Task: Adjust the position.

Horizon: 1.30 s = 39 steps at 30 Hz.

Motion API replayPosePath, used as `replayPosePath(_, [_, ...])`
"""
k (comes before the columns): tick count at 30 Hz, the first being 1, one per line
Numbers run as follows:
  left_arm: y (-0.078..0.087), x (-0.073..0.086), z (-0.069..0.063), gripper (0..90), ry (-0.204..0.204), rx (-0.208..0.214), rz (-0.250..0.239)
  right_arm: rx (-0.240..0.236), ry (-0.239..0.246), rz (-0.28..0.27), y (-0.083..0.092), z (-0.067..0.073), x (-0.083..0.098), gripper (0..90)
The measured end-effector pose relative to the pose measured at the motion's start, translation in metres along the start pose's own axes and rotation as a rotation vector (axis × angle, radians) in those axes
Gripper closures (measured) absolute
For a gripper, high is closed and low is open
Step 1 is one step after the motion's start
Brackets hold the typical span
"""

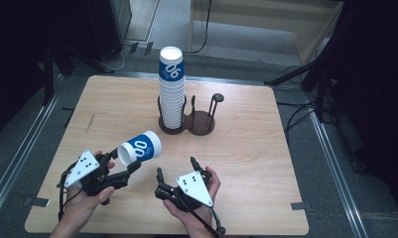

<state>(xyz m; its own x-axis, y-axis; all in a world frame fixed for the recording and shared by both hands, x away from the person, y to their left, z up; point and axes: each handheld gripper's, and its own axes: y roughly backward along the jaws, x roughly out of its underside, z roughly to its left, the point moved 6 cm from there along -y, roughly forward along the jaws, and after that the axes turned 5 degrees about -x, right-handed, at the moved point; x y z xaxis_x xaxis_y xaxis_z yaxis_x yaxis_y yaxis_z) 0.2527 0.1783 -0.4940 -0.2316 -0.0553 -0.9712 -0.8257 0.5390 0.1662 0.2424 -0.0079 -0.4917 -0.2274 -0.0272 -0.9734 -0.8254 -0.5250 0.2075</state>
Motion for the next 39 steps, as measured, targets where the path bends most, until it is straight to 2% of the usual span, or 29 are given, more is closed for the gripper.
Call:
replayPosePath(1, [0.0, 0.0, 0.0, 29.5, 0.0, 0.0, 0.0, 0.0, 0.0, 0.0, 0.0, 0.0, 0.0, 5.8])
replayPosePath(2, [0.0, 0.0, 0.0, 29.5, -0.003, 0.0, -0.005, -0.018, -0.055, -0.002, 0.0, 0.003, -0.003, 7.1])
replayPosePath(4, [-0.001, 0.001, 0.0, 29.5, 0.009, 0.0, -0.038, -0.026, -0.108, -0.007, -0.001, 0.006, -0.005, 7.8])
replayPosePath(5, [-0.001, 0.001, 0.0, 29.5, 0.009, 0.0, -0.038, -0.026, -0.108, -0.007, -0.001, 0.006, -0.005, 7.8])
replayPosePath(6, [-0.002, 0.002, 0.0, 29.5, 0.011, -0.002, -0.036, -0.042, -0.164, -0.017, -0.002, 0.009, -0.008, 8.0])
replayPosePath(7, [-0.002, 0.002, 0.0, 29.5, 0.011, -0.002, -0.036, -0.042, -0.164, -0.017, -0.002, 0.009, -0.008, 8.0])
replayPosePath(8, [-0.003, 0.002, -0.001, 29.5, 0.019, 0.002, -0.042, -0.036, -0.22, -0.025, -0.003, 0.01, -0.009, 8.6])
replayPosePath(9, [-0.003, 0.002, -0.001, 29.5, 0.019, 0.002, -0.042, -0.036, -0.22, -0.025, -0.003, 0.01, -0.009, 8.6])
replayPosePath(10, [-0.004, 0.002, -0.002, 29.5, 0.011, 0.008, -0.045, -0.044, -0.278, -0.028, -0.005, 0.012, -0.009, 8.7])
replayPosePath(11, [-0.004, 0.002, -0.002, 29.5, 0.011, 0.008, -0.045, -0.044, -0.278, -0.028, -0.005, 0.012, -0.009, 8.7])
replayPosePath(12, [-0.005, 0.003, -0.003, 29.5, 0.007, 0.009, -0.046, -0.044, -0.326, -0.025, -0.006, 0.013, -0.009, 9.6])
replayPosePath(13, [-0.005, 0.003, -0.003, 29.5, 0.007, 0.009, -0.046, -0.044, -0.326, -0.025, -0.006, 0.013, -0.009, 9.6])
replayPosePath(14, [-0.006, 0.004, -0.005, 29.5, 0.01, 0.017, -0.049, -0.054, -0.396, -0.027, -0.007, 0.014, -0.009, 8.2])
replayPosePath(16, [-0.007, 0.005, -0.005, 29.5, 0.013, 0.02, -0.048, -0.07, -0.469, -0.023, -0.008, 0.015, -0.01, 1.0])
replayPosePath(18, [-0.007, 0.007, -0.005, 29.5, 0.011, 0.021, -0.047, -0.08, -0.529, -0.024, -0.008, 0.016, -0.012, 0.0])
replayPosePath(19, [-0.007, 0.007, -0.005, 29.5, 0.011, 0.021, -0.047, -0.08, -0.529, -0.024, -0.008, 0.016, -0.012, 0.0])
replayPosePath(20, [-0.008, 0.008, -0.005, 29.5, 0.012, 0.019, -0.05, -0.081, -0.571, -0.034, -0.009, 0.017, -0.013, 0.0])
replayPosePath(24, [-0.008, 0.008, -0.006, 29.5, 0.011, 0.023, -0.056, -0.099, -0.692, -0.045, -0.011, 0.019, -0.015, 0.0])
replayPosePath(25, [-0.008, 0.008, -0.006, 29.5, 0.011, 0.023, -0.056, -0.099, -0.692, -0.045, -0.011, 0.019, -0.015, 0.0])
replayPosePath(26, [-0.009, 0.008, -0.007, 29.5, 0.009, 0.028, -0.059, -0.098, -0.751, -0.049, -0.012, 0.019, -0.015, 0.0])
replayPosePath(27, [-0.009, 0.008, -0.008, 29.5, 0.006, 0.029, -0.06, -0.097, -0.779, -0.054, -0.012, 0.019, -0.015, 0.0])
replayPosePath(34, [-0.009, 0.007, -0.009, 29.6, 0.001, 0.036, -0.072, -0.092, -0.954, -0.069, -0.015, 0.019, -0.016, 0.0])
replayPosePath(35, [-0.009, 0.007, -0.009, 29.6, 0.001, 0.036, -0.072, -0.092, -0.954, -0.069, -0.015, 0.019, -0.016, 0.0])
replayPosePath(36, [-0.009, 0.007, -0.01, 29.6, -0.001, 0.037, -0.073, -0.101, -1.01, -0.064, -0.016, 0.019, -0.016, 0.0])
replayPosePath(38, [-0.009, 0.007, -0.01, 29.6, 0.001, 0.038, -0.075, -0.118, -1.065, -0.059, -0.018, 0.02, -0.014, 0.0])
replayPosePath(39, [-0.009, 0.008, -0.011, 29.6, 0.004, 0.039, -0.076, -0.118, -1.065, -0.059, -0.018, 0.02, -0.014, 0.0])
